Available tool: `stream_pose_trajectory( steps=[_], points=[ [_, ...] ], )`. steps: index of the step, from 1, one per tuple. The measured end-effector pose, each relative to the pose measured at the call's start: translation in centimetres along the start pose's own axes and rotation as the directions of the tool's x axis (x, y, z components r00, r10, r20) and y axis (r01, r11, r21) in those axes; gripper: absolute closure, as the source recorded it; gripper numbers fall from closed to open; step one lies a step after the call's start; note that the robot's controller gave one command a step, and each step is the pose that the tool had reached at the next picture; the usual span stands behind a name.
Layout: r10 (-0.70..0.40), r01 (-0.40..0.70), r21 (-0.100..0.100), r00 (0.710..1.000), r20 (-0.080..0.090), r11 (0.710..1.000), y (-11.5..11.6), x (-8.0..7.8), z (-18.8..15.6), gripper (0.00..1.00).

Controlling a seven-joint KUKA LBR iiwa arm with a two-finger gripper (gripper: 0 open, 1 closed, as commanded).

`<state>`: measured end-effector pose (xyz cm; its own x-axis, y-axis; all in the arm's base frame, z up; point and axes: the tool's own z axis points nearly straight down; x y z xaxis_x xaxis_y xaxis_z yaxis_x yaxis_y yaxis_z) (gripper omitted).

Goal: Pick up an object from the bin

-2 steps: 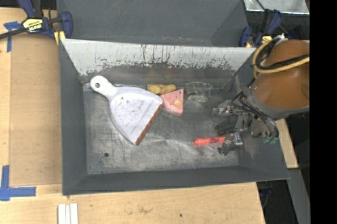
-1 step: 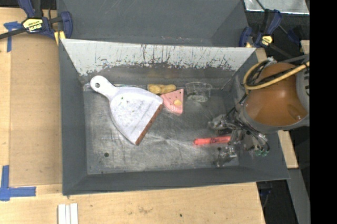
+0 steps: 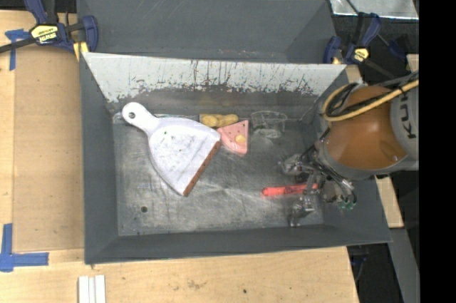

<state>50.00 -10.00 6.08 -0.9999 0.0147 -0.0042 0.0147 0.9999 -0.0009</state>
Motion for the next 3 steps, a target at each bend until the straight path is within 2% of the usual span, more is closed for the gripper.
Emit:
stream_pose_trajectory(
  steps=[1,2,3],
  points=[
    [-0.012,0.012,0.001,1.0,-0.004,1.0,0.62,-1.95,-1.01,0.0],
    [0.001,-0.001,0.001,1.0,0.028,1.0,0.0,-0.96,-0.86,1.0],
    [0.0,0.0,0.002,1.0,0.028,1.0,0.0,-0.96,-0.86,1.0]
  ],
)
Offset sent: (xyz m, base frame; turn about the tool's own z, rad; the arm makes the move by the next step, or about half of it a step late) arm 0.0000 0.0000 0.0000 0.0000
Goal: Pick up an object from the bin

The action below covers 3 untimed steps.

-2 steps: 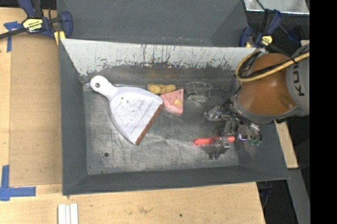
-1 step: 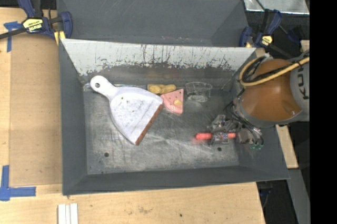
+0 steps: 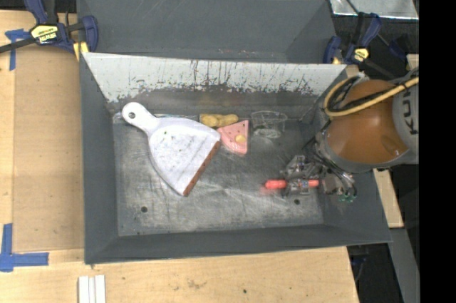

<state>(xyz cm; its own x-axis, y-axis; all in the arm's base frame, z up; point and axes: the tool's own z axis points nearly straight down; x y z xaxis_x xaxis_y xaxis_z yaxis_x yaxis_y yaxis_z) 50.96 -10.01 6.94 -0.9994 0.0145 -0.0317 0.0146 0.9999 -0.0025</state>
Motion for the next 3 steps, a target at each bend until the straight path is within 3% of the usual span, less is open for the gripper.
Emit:
stream_pose_trajectory(
  steps=[1,2,3],
  points=[
    [0.0,0.0,-0.001,1.0,-0.006,1.0,0.0,0.1,-0.5,1.0],
    [-0.001,0.001,-0.002,1.0,-0.024,1.0,0.0,0.3,-2.1,1.0],
    [0.0,0.0,-0.002,1.0,-0.025,1.0,-0.1,0.1,-3.4,1.0]
  ],
)
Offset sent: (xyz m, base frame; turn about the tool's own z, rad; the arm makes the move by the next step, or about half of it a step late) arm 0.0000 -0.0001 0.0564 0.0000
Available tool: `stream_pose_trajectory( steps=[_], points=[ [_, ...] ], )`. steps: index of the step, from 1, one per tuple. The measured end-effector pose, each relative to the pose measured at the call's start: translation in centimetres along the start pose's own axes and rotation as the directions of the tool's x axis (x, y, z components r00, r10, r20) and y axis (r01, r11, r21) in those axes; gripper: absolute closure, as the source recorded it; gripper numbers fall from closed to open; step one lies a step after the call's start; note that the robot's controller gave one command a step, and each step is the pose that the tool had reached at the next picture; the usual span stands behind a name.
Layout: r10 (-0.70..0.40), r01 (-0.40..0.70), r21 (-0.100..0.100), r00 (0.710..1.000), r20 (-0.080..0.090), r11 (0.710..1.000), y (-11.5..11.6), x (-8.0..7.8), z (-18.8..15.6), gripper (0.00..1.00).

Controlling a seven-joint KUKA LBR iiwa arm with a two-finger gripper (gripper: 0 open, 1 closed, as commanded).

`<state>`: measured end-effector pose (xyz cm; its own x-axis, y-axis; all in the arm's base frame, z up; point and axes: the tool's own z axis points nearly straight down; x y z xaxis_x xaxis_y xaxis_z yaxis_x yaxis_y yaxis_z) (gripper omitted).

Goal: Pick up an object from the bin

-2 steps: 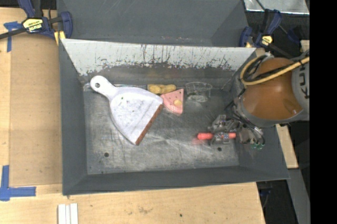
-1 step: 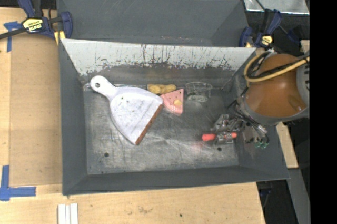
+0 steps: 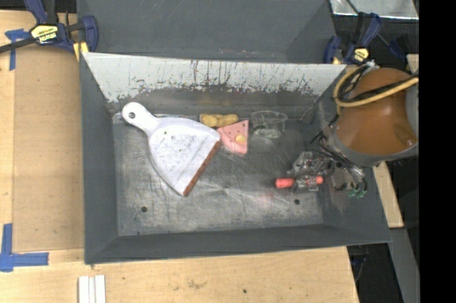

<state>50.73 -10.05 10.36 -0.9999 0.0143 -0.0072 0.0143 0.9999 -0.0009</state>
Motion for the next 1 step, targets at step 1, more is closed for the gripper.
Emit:
stream_pose_trajectory(
  steps=[1],
  points=[
    [0.0,0.0,0.0,1.0,-0.001,1.0,-0.01,-0.05,-0.63,1.0]
  ],
)
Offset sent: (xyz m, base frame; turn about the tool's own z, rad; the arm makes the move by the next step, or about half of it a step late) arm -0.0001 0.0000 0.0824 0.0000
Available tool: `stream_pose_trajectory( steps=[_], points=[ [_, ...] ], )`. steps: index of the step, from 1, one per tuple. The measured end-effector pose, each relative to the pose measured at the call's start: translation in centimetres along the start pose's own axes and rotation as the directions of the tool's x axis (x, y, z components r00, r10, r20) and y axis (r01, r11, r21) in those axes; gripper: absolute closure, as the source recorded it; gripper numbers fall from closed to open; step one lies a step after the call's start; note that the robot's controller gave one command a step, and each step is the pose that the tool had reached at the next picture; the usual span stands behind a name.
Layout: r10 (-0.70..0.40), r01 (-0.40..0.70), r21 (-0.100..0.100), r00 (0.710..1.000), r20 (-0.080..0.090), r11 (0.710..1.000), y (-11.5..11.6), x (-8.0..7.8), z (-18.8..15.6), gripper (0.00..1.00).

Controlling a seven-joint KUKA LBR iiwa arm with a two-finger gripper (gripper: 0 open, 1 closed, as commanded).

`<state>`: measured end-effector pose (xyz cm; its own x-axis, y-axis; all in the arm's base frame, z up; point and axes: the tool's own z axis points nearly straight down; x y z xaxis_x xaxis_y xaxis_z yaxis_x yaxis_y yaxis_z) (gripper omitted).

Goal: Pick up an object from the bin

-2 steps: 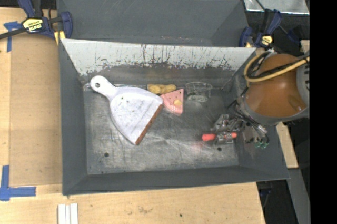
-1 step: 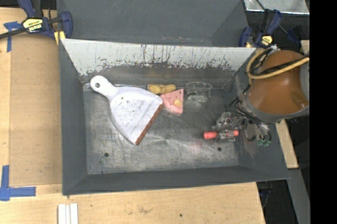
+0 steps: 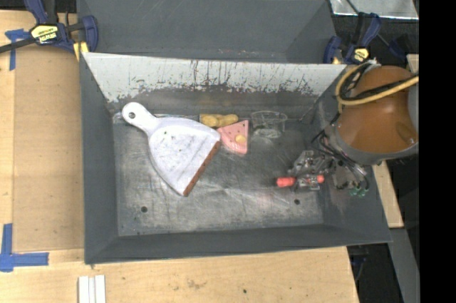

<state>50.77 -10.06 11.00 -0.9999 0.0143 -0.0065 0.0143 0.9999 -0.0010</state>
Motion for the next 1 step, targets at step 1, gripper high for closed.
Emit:
stream_pose_trajectory(
  steps=[1],
  points=[
    [0.0,0.0,-0.002,1.0,-0.009,1.0,0.03,0.19,-0.89,1.0]
  ],
)
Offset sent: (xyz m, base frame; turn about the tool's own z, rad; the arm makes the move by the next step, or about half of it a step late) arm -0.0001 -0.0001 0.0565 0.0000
